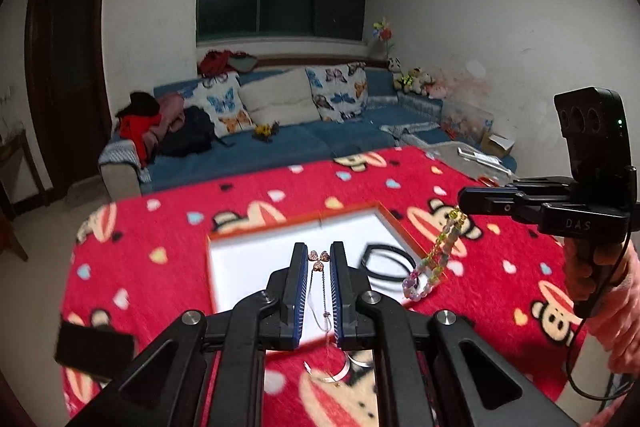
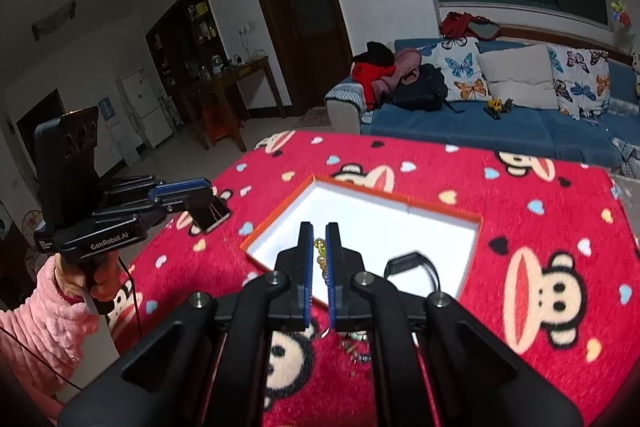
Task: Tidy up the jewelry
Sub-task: 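Lift the bow earring into the tray with the left gripper while the right gripper drops bracelets there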
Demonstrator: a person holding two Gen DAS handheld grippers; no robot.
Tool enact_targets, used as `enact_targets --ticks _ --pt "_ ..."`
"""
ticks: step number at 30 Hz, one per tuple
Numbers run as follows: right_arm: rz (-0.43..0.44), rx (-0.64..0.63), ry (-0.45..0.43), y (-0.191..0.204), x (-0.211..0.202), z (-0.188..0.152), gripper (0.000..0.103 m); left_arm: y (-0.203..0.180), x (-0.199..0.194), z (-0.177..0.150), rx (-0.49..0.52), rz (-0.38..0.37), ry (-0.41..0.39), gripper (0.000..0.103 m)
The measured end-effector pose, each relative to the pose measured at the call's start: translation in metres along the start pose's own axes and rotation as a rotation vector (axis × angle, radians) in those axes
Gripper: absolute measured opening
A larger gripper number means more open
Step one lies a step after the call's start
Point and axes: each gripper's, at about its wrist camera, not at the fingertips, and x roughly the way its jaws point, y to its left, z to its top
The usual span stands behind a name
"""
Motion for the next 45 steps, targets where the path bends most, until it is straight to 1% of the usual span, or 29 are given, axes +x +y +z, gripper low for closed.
enact_targets --ticks 4,9,12,15,21,26,30,38,45 --pt "0.002 -0.002 0.003 -0.004 0.01 0.012 0.007 0.009 0.004 0.018 0.003 0.021 -0.011 0.011" --pt "-0.013 0.004 0.03 -0.011 0.031 0.014 0.007 0.019 0.01 0.031 0.019 0.05 -0.013 0.011" --pt "-0.009 0.016 0.047 -0.014 0.042 0.008 0.007 0.022 0.02 0.029 0.028 0.065 0.007 0.011" --pt "-0.013 0.037 0.081 -0.02 0.057 -0.002 0.007 0.025 0.032 0.025 0.018 0.059 0.032 0.011" --pt "-0.018 0.058 0.151 -0.025 0.081 -0.022 0.007 0.027 0.049 0.019 0.03 0.068 0.052 0.011" --pt "-0.023 0.06 0.195 -0.025 0.094 -0.038 0.007 0.033 0.059 0.021 0.025 0.084 0.061 0.011" --pt "-0.024 0.071 0.208 -0.028 0.099 -0.043 0.007 0.035 0.052 0.03 0.033 0.09 0.043 0.011" --pt "-0.021 0.07 0.198 -0.026 0.098 -0.039 0.007 0.024 0.013 0.059 0.08 0.1 -0.042 0.011" --pt "-0.022 0.076 0.201 -0.027 0.099 -0.04 0.007 0.019 -0.007 0.072 0.094 0.099 -0.064 0.011"
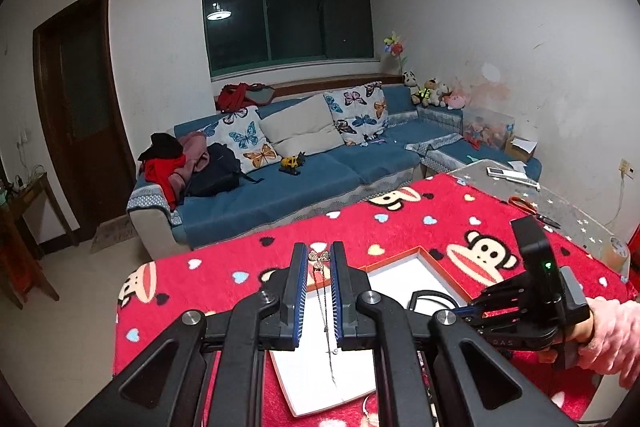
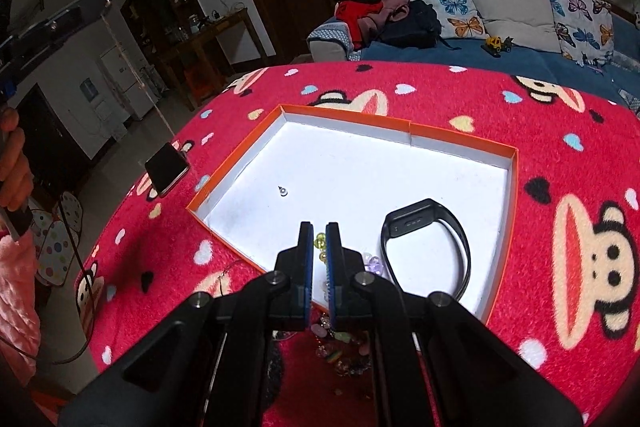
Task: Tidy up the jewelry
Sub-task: 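Lift the bow earring into the tray with the left gripper while the right gripper drops bracelets there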
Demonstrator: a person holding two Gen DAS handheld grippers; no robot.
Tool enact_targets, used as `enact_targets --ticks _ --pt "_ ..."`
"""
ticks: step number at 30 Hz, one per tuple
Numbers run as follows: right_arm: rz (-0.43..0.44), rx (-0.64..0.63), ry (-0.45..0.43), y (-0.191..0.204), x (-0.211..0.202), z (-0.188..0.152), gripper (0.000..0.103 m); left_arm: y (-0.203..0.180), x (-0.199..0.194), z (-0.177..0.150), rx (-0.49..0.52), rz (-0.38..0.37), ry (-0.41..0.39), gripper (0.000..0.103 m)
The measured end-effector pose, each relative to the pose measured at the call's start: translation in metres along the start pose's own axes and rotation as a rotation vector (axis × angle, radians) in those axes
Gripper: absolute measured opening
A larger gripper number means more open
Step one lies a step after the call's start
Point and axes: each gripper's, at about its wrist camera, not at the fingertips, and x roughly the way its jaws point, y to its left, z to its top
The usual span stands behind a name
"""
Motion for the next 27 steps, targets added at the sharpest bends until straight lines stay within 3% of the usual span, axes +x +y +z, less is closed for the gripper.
enact_targets --ticks 14,27 --pt "0.0 0.018 0.009 -0.004 0.006 -0.002 0.007 0.003 0.003 -0.005 -0.008 -0.013 0.034 0.011" --pt "-0.013 0.025 0.037 -0.007 0.013 -0.011 0.01 -0.012 0.093 -0.101 -0.042 -0.034 0.271 0.011"
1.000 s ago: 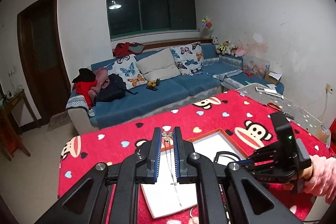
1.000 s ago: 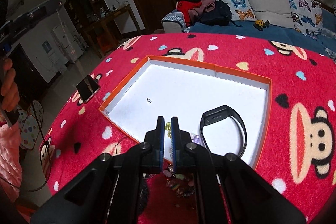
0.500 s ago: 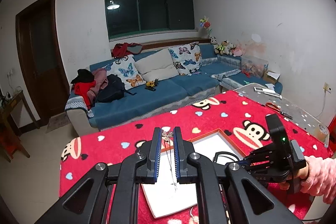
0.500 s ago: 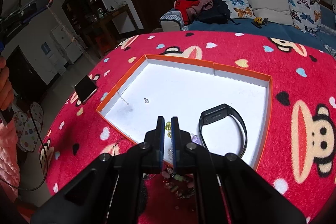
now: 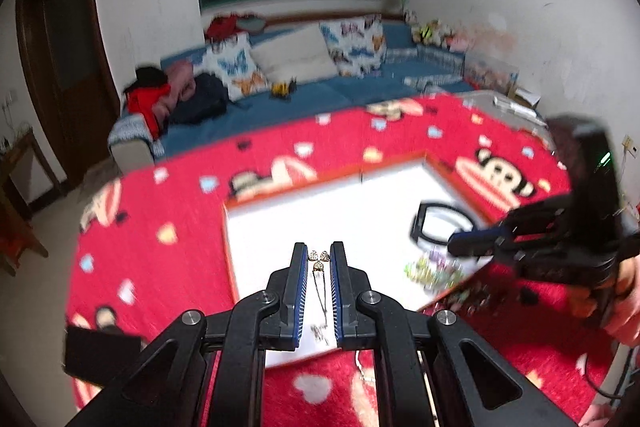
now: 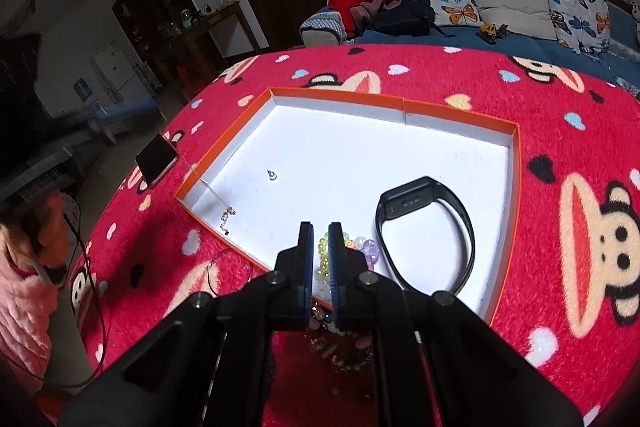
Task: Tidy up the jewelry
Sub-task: 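Lift the bow earring into the tray with the left gripper while the right gripper drops bracelets there, then move the right gripper to the red beaded bracelet and grasp it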
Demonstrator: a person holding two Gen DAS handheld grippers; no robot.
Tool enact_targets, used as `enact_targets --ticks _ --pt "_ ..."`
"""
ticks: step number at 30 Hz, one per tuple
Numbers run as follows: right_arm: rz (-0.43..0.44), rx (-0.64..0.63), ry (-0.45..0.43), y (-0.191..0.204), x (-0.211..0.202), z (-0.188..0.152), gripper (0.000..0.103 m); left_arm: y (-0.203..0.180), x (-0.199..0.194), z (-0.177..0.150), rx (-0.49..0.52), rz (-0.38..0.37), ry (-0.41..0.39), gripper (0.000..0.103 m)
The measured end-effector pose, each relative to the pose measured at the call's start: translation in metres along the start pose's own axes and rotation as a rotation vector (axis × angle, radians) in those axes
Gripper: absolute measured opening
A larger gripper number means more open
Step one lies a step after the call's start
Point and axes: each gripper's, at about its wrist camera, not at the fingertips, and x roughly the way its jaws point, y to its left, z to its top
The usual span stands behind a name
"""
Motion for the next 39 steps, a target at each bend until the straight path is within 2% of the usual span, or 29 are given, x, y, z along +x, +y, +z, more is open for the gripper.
enact_targets --ticks 4,8,10,12,16,18,21,30,39 --pt "-0.004 0.0 0.011 0.001 0.003 -0.004 0.01 0.002 0.04 -0.026 -0.035 -0.011 0.074 0.011" --pt "-0.012 0.001 0.029 0.002 0.007 -0.007 0.011 0.007 0.062 -0.04 -0.059 -0.02 0.112 0.011" --pt "-0.014 0.002 0.038 0.003 0.009 -0.009 0.015 0.007 0.07 -0.045 -0.061 -0.018 0.124 0.011" --pt "-0.024 -0.001 0.039 0.003 0.008 -0.01 0.023 0.007 0.073 -0.048 -0.063 -0.013 0.127 0.012" --pt "-0.039 -0.006 0.037 0.004 0.005 -0.012 0.025 0.007 0.079 -0.048 -0.071 -0.013 0.142 0.012" --pt "-0.045 -0.008 0.038 0.004 0.003 -0.013 0.03 0.007 0.083 -0.049 -0.078 -0.012 0.145 0.013" --pt "-0.063 -0.02 0.033 0.005 -0.001 -0.015 0.037 0.008 0.085 -0.048 -0.089 -0.014 0.155 0.013" --pt "-0.088 -0.033 0.006 0.006 -0.022 -0.022 0.044 0.01 0.085 -0.048 -0.124 -0.015 0.179 0.013" --pt "-0.135 -0.049 0.01 -0.001 -0.051 -0.042 0.047 0.006 0.041 -0.046 -0.146 -0.007 0.116 0.013"
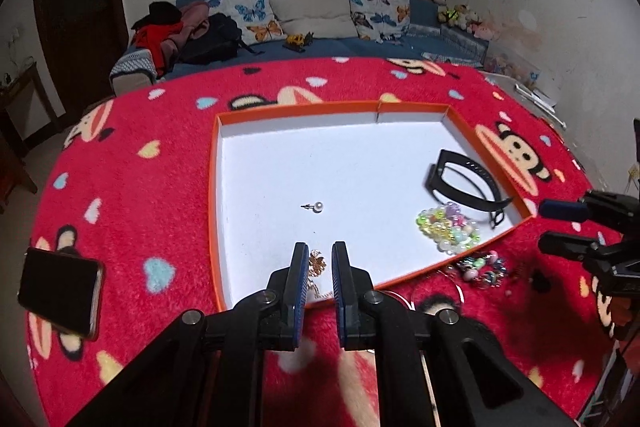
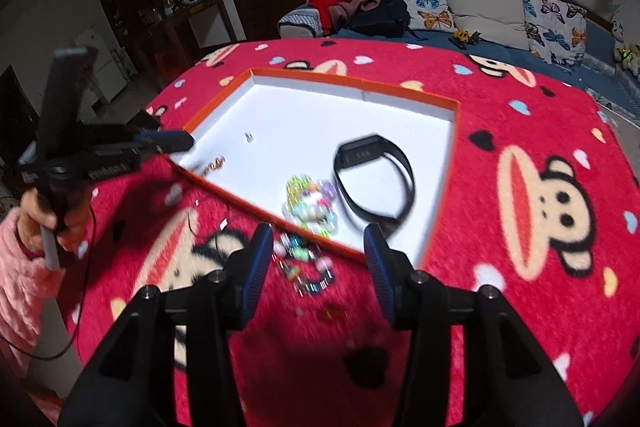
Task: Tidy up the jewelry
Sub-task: 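Move the right gripper to the red beaded bracelet and grasp it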
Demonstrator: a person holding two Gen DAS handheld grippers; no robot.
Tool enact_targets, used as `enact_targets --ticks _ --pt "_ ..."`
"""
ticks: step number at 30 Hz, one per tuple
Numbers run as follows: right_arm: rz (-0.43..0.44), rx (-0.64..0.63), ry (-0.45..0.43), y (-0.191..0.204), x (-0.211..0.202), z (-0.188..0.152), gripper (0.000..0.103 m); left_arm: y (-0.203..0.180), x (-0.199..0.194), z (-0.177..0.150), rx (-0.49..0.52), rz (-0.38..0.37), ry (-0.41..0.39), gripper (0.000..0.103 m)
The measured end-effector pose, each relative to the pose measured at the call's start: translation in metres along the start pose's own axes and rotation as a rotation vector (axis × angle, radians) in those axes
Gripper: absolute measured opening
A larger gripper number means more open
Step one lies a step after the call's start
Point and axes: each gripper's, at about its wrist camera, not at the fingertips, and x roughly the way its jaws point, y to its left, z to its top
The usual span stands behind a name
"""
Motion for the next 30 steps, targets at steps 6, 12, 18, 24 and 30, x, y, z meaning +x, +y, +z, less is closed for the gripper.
enact_targets --ticks 6,12,18,24,30 --pt "-0.012 -0.017 0.043 -0.001 -0.008 -0.031 0.047 -0.013 -0.028 -0.02 0.008 -0.022 -0.009 0.013" --pt "-0.032 -0.019 0.094 -0.006 -0.009 -0.061 0.047 -0.025 -0.043 -0.048 -0.002 -0.049 0.002 0.014" --pt "-0.047 -0.008 0.117 -0.016 -0.004 -0.071 0.046 -0.033 -0.043 -0.067 0.007 -0.033 0.008 0.014" --pt "-0.025 -0.01 0.112 -0.013 0.011 -0.062 0.041 -0.034 -0.032 -0.072 0.001 -0.035 0.026 0.014" --pt "0.012 -0.022 0.11 -0.002 0.031 -0.047 0.029 -0.036 -0.024 -0.076 0.019 -0.049 0.041 0.014"
